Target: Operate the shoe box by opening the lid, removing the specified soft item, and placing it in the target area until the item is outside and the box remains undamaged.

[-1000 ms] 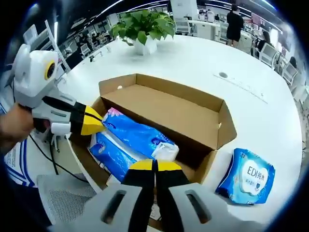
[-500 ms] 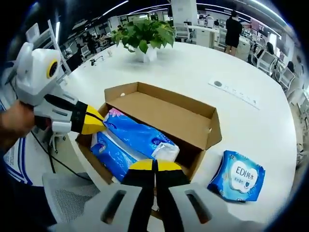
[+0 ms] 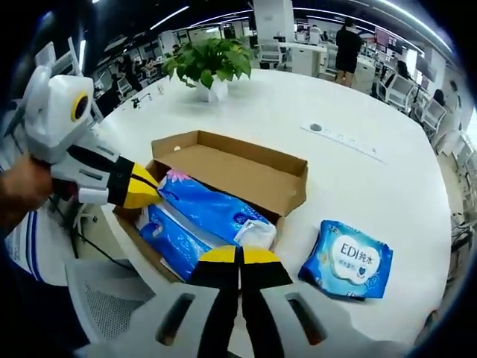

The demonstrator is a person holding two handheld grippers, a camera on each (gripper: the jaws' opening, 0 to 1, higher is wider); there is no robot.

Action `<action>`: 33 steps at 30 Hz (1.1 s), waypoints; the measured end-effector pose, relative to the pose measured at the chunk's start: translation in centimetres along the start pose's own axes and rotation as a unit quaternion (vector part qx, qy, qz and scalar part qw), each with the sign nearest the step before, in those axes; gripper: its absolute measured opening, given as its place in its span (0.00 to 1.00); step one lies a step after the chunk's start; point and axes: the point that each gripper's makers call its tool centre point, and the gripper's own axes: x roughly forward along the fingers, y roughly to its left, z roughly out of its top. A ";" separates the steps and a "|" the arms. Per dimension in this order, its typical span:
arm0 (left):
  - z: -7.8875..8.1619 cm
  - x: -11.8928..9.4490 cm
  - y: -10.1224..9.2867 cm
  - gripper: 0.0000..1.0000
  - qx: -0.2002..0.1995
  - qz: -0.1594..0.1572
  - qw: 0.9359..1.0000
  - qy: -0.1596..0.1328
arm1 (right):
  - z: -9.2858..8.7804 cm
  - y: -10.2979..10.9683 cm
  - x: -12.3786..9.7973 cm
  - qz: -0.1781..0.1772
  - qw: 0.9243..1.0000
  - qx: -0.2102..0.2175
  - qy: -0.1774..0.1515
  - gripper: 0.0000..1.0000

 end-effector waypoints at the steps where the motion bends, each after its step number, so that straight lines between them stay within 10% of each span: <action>1: 0.2 0.2 -0.4 0.00 0.003 -0.002 1.000 0.000 | -0.1 -0.4 -0.2 -0.002 1.000 0.002 -0.001 0.00; 33: 6.8 10.1 -13.0 0.00 0.055 -0.078 0.995 0.023 | -6.5 -15.2 -6.2 -0.066 0.996 0.066 0.004 0.00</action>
